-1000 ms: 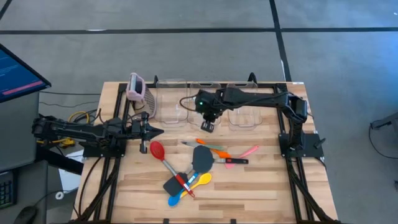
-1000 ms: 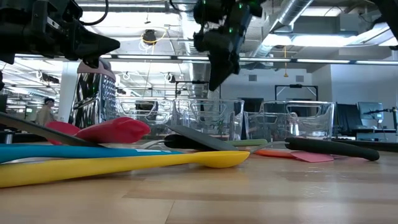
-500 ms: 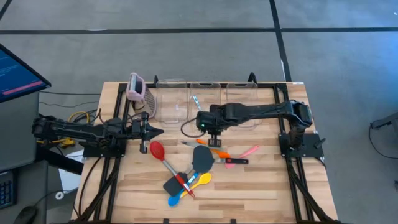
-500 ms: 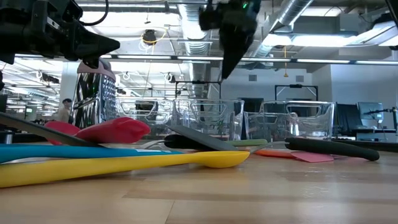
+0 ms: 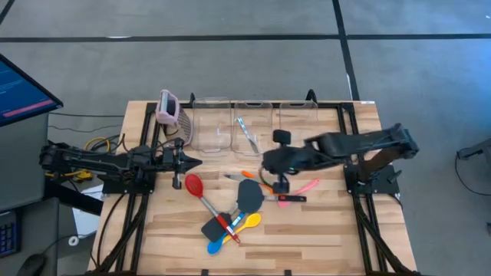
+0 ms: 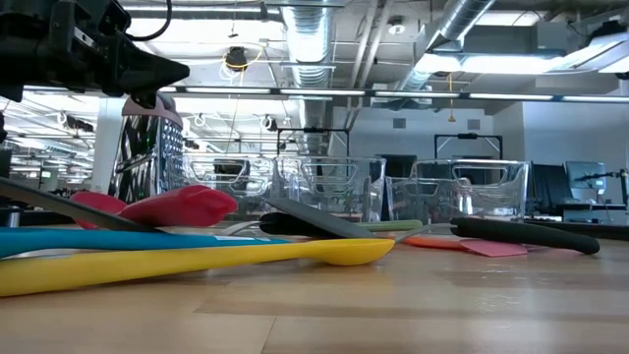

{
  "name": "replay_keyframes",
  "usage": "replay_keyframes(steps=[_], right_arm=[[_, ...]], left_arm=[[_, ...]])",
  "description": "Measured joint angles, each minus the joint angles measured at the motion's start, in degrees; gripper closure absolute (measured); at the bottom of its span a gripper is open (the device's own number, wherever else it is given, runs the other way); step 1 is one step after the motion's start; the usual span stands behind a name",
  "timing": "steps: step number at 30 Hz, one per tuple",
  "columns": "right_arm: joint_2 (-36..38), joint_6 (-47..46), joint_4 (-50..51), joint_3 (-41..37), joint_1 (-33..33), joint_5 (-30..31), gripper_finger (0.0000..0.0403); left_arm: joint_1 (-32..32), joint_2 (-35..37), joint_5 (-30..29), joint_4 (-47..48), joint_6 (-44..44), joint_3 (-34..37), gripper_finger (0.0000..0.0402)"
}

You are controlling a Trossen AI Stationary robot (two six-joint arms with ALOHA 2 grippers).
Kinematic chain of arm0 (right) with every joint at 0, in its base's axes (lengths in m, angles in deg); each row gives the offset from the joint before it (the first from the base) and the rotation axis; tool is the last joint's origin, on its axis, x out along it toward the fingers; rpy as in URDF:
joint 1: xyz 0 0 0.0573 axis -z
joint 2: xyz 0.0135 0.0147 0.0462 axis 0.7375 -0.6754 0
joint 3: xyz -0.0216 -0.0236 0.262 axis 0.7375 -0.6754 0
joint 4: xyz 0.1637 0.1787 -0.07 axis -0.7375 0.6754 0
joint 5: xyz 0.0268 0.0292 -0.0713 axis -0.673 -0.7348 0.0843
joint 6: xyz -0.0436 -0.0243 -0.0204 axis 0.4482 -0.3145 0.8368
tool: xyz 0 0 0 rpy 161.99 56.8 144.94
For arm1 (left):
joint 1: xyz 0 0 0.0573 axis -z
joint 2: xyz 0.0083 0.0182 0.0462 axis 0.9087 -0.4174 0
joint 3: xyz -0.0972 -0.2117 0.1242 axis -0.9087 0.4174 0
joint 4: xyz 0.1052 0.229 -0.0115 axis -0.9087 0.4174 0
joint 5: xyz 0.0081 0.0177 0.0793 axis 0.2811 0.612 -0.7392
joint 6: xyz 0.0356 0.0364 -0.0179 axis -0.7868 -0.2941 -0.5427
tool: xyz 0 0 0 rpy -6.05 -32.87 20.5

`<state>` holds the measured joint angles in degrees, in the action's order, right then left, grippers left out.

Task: Pick & Place Kitchen Items
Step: Put the green table knife into the middle transparent bin

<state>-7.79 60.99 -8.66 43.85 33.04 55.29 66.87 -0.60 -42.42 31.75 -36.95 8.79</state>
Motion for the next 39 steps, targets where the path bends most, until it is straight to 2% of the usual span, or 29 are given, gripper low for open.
replay_keyframes(steps=[8, 13, 17, 24, 29, 33, 39], right_arm=[[4.63, -4.41, 1.28, -1.80, -9.90, 11.97, 0.0403], [8.55, -10.57, 0.02, -10.14, -15.41, 19.42, 0.0403], [12.95, -12.92, -6.99, -20.12, -18.00, 22.87, 0.0403], [19.91, -12.96, -26.15, -38.76, -16.99, 21.96, 0.0403], [20.45, -12.95, -39.86, -49.20, -13.01, 16.27, 0.0403], [17.19, -12.95, -42.09, -52.02, -9.11, 10.36, 0.0403], [11.17, -12.89, -41.91, -51.51, -4.66, 4.20, 0.0403]], left_arm=[[0.00, 0.00, 0.00, -0.06, 0.00, 0.00, 0.0399], [0.00, 0.00, 0.00, -0.08, 0.00, 0.00, 0.0399], [0.00, 0.00, 0.00, -0.21, -0.07, 0.00, 0.0399], [0.00, 0.00, -0.02, -0.96, -3.01, 0.00, 0.0399], [0.00, 0.00, -0.02, -1.49, -3.67, 0.00, 0.0399], [0.00, 0.00, -0.02, -1.67, -4.72, 0.00, 0.0399], [0.00, 0.00, -0.04, -1.88, -4.72, 0.00, 0.0399]])
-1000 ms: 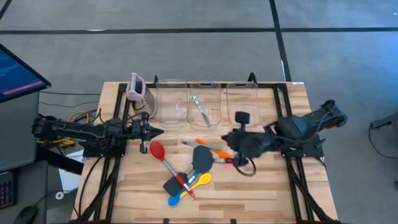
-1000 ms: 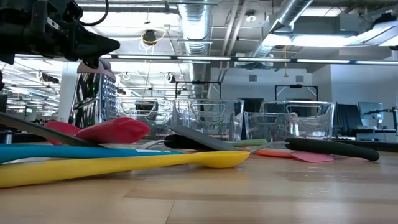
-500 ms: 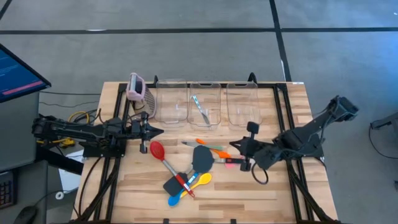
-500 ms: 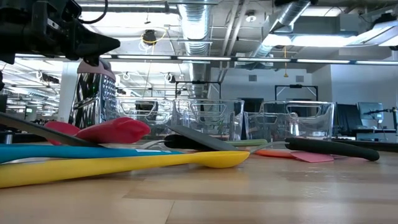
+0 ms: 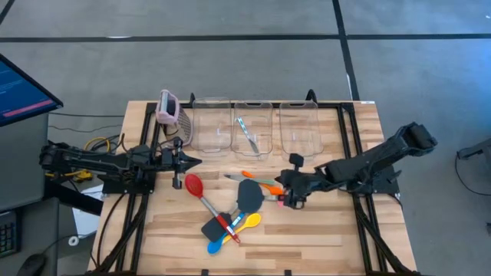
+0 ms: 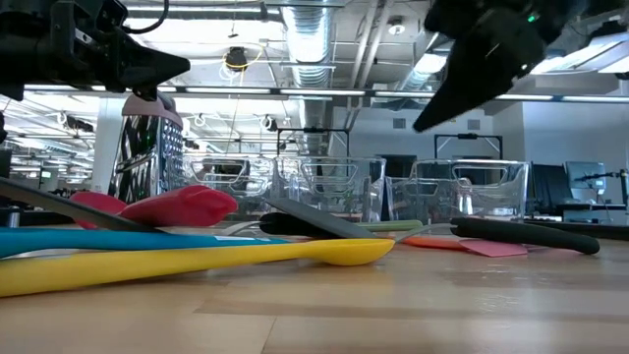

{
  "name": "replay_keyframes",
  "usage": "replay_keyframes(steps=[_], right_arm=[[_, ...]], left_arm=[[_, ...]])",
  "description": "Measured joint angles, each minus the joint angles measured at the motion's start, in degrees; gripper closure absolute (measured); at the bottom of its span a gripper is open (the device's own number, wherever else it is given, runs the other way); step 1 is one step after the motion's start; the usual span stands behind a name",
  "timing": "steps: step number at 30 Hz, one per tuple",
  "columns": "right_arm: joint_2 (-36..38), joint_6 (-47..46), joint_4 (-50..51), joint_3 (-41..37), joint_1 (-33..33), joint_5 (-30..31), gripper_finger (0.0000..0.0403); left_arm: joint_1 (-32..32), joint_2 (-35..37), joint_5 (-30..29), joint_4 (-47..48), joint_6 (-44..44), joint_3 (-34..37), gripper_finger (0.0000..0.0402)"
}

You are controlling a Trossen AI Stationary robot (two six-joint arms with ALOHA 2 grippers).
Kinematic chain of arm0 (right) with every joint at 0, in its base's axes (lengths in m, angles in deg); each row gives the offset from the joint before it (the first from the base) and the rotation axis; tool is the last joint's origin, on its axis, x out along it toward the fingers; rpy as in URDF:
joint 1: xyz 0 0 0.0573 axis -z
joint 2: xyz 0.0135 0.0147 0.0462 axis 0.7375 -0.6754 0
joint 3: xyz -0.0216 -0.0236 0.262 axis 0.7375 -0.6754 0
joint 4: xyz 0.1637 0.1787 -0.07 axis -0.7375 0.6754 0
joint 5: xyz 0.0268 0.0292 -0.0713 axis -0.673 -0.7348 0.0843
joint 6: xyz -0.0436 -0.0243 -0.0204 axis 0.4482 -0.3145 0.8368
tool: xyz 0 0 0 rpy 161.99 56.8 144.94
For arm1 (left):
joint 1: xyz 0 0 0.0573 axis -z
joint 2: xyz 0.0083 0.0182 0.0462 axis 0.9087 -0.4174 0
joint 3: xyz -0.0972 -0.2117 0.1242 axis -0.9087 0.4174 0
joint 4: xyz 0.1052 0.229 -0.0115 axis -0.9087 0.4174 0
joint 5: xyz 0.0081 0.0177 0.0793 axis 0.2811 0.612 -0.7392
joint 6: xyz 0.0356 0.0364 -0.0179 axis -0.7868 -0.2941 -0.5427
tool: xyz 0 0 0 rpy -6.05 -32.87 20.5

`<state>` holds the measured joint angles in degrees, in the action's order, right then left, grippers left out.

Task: Pick & Place Kitchen Items
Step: Put the green table knife into the middle transparent bin

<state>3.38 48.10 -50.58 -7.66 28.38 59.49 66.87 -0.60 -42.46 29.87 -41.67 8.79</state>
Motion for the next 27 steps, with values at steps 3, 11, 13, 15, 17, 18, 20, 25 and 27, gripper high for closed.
replay_keyframes(steps=[3, 11, 13, 15, 17, 18, 20, 25, 27], right_arm=[[-2.97, 2.40, 0.13, 0.70, 2.14, -3.77, 0.0403], [-9.15, 5.96, 0.82, 5.02, 7.28, -8.86, 0.0400], [-10.19, 5.98, 2.18, 6.81, 8.44, -10.27, 0.0393], [-11.28, 5.92, 5.60, 9.00, 9.83, -13.29, 0.0379], [-12.92, 4.70, 9.43, 11.11, 11.31, -15.79, 0.0359], [-13.91, 4.05, 11.60, 12.14, 12.05, -16.81, 0.0348], [-15.77, 3.21, 15.19, 14.21, 13.37, -18.22, 0.0325], [-20.85, 5.50, 20.87, 18.47, 15.78, -21.70, 0.0279], [-22.52, 6.44, 20.41, 20.04, 16.07, -23.03, 0.0266]], left_arm=[[0.00, 0.00, 0.00, -0.01, 0.00, 0.00, 0.0399], [0.00, 0.00, 0.00, 0.00, 0.00, -0.01, 0.0399], [0.00, 0.00, -0.01, 0.00, 0.00, -0.02, 0.0399], [0.00, 0.00, -0.03, 0.00, 0.00, -0.02, 0.0399], [0.00, 0.00, -0.09, 0.02, 0.00, 0.00, 0.0399], [0.00, 0.00, -0.11, 0.01, 0.00, -0.01, 0.0399], [0.00, 0.00, -0.17, 0.04, 0.00, -0.01, 0.0399], [0.00, 0.00, -0.33, 0.04, 0.00, -0.02, 0.0399], [0.00, 0.00, -0.31, 0.07, 0.11, -0.02, 0.0399]])
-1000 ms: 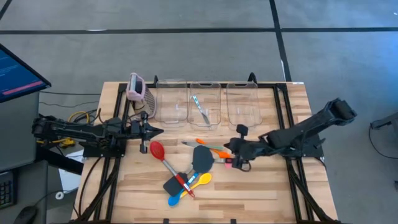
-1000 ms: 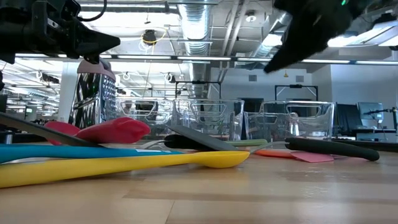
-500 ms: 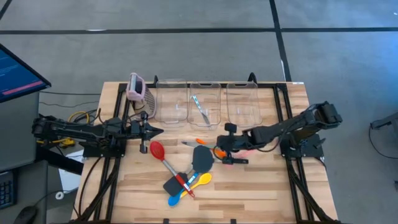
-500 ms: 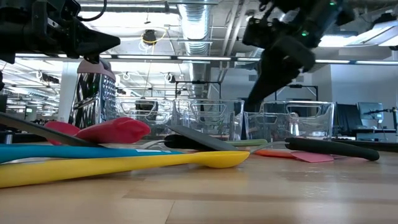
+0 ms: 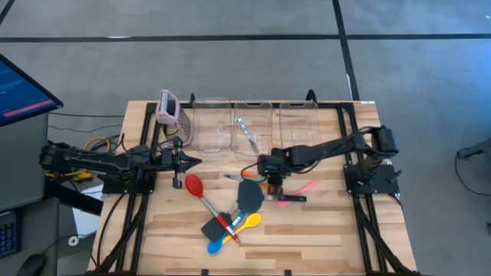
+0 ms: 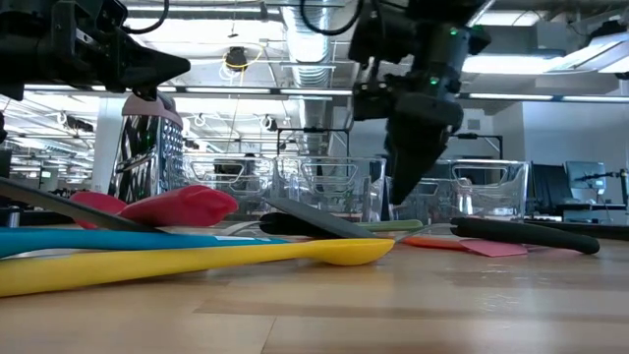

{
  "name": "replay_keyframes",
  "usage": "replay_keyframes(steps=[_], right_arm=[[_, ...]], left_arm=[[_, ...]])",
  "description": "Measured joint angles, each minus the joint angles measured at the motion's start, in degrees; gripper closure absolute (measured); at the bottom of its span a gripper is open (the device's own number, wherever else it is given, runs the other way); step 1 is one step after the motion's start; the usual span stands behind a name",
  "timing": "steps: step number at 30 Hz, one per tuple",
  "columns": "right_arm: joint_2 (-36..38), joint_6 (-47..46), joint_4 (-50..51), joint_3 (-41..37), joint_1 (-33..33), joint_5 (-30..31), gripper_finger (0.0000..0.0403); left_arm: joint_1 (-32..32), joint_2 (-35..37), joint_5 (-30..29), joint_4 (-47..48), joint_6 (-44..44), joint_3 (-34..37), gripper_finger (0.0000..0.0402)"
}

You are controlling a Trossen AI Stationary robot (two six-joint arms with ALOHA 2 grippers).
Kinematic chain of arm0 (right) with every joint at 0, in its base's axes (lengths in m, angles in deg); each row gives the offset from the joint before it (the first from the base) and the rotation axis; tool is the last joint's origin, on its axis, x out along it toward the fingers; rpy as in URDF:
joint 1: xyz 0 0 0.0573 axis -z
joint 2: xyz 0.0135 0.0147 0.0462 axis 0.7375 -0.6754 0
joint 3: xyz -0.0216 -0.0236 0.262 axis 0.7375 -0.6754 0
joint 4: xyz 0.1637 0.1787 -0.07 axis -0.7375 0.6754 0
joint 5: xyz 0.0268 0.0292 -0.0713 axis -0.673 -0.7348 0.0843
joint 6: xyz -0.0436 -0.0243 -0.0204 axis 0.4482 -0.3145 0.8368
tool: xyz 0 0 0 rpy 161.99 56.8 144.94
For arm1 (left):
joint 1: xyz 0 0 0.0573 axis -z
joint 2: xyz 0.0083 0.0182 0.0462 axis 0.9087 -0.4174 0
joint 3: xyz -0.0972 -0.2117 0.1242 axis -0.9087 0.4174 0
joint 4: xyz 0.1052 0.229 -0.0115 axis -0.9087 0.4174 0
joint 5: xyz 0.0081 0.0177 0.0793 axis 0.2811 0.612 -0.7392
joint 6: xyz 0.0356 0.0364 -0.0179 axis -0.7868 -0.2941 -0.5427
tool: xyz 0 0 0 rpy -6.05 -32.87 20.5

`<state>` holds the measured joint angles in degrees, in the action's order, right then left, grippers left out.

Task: Pick & Place Kitchen Items
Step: Put the green table knife into the middle transparent bin

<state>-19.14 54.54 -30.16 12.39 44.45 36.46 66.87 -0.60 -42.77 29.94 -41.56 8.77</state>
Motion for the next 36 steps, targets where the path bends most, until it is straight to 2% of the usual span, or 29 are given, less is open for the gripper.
replay_keyframes(steps=[12, 21, 26, 36], right_arm=[[-2.08, 2.72, 6.31, 6.13, 1.07, -1.14, 0.0216], [-2.25, 2.56, 5.42, 6.29, 3.49, -2.27, 0.0222], [-2.25, 1.05, 6.04, 6.29, 4.52, -5.11, 0.0218], [-3.33, -1.53, 5.18, 6.33, 4.68, -5.74, 0.0216]], left_arm=[[0.00, 0.00, 0.02, -0.07, -0.08, 0.00, 0.0399], [0.00, 0.00, -2.70, -0.15, -1.92, 0.00, 0.0399], [0.00, 0.00, -2.78, -0.19, -1.93, 0.00, 0.0399], [0.00, 0.00, -3.02, -0.96, -4.61, -0.04, 0.0399]])
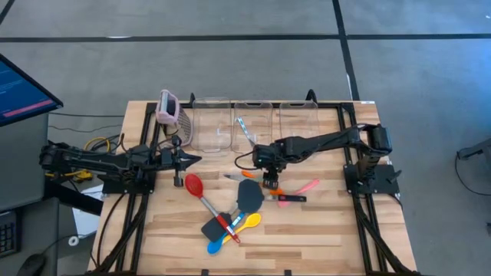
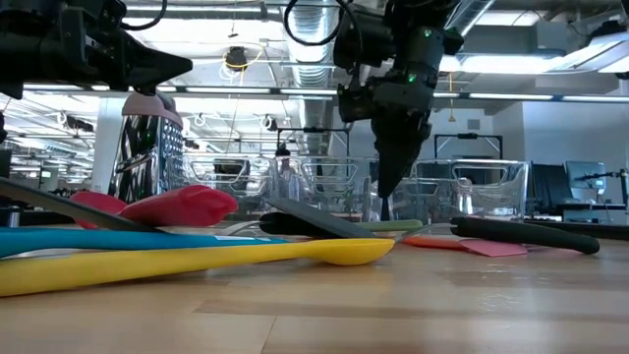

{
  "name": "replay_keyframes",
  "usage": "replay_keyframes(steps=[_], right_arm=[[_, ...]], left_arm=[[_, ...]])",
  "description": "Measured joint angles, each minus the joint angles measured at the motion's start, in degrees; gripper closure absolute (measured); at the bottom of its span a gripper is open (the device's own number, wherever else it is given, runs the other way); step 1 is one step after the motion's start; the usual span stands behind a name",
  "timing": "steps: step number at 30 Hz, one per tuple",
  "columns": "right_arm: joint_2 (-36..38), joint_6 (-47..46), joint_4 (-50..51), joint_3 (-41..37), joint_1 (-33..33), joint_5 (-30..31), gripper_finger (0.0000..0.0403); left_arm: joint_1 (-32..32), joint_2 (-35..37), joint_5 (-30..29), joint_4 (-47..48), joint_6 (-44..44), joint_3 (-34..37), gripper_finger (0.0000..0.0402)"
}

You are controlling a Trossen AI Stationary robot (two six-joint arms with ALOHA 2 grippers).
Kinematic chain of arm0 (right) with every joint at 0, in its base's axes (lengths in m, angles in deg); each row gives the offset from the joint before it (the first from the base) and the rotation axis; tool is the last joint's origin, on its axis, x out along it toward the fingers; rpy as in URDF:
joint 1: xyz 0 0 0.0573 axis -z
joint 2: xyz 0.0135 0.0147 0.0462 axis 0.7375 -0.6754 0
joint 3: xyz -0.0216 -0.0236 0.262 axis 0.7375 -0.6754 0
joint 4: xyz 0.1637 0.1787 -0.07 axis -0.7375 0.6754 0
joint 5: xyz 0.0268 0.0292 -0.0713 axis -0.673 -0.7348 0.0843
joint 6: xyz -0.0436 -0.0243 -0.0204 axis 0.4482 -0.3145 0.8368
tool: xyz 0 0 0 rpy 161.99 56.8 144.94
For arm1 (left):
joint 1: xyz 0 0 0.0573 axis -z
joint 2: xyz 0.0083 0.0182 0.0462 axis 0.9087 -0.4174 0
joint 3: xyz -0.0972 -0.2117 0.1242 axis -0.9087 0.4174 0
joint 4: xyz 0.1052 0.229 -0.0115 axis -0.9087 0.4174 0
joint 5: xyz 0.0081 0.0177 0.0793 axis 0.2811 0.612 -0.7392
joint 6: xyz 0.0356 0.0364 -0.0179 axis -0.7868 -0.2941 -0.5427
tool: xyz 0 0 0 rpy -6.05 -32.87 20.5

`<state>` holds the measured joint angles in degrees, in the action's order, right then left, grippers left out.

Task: Pick & Place Kitchen Items
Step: Put the green table knife into the middle transparent bin

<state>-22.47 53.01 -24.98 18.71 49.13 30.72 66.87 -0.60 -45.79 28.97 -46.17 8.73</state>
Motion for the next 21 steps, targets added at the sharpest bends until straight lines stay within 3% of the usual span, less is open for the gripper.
replay_keyframes(steps=[14, 21], right_arm=[[-2.07, -1.95, -0.08, 0.02, -0.96, -0.44, 0.0214], [-2.09, -1.71, 6.85, 5.49, -2.39, -1.21, 0.0232]], left_arm=[[-0.02, 0.00, -3.17, -0.39, -0.02, 0.00, 0.0399], [-0.02, 0.00, -3.15, -0.39, -0.02, 0.00, 0.0399]])
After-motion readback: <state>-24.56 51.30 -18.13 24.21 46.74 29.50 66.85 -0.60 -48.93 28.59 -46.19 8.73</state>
